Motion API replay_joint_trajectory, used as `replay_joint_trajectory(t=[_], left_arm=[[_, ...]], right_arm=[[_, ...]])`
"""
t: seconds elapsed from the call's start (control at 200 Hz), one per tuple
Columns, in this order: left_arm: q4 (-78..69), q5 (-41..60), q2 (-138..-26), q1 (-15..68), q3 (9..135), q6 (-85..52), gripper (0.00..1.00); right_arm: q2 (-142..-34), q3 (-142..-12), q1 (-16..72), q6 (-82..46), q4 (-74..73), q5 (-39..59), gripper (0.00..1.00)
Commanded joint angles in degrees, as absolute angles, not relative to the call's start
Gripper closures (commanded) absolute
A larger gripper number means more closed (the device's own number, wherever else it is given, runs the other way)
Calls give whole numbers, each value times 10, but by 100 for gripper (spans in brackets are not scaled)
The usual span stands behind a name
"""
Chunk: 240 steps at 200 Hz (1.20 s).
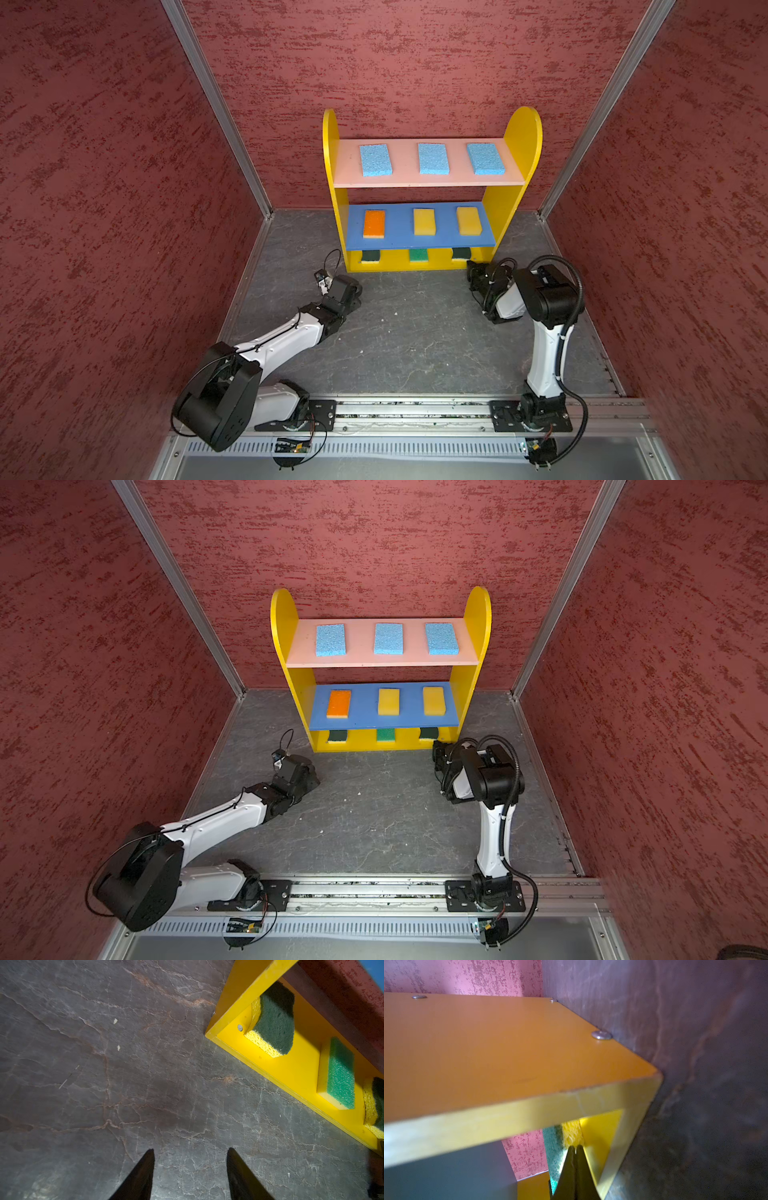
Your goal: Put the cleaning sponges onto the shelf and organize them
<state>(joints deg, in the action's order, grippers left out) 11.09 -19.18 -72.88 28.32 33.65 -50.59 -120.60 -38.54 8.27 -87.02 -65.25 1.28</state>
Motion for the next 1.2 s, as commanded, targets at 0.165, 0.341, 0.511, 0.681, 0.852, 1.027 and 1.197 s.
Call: replay_joint_trajectory(t=[0.165,0.341,0.511,0.681,0.852,1.027,1.197], left_arm=[[124,-209,-718,287,342,-506,44],[126,-209,-708,287,335,-510,44],[147,-224,-681,285,329,-501,44],[178,-241,-643,282,329,-493,43],[198,-246,-606,281,315,-498,43],[225,-251,-577,280,309,-497,43],[250,-252,-556,279,310,-483,43]], right_arm=[[-1226,-362,74,-857,-598,20,100],[-1216,-355,74,-855,-599,31,100],[-1174,-335,76,-829,-568,35,100],[-1125,-303,79,-820,-528,47,100],[-1108,-279,83,-818,-530,57,100],[-1084,-266,83,-807,-520,66,100],[-1020,-270,82,-757,-437,63,100]])
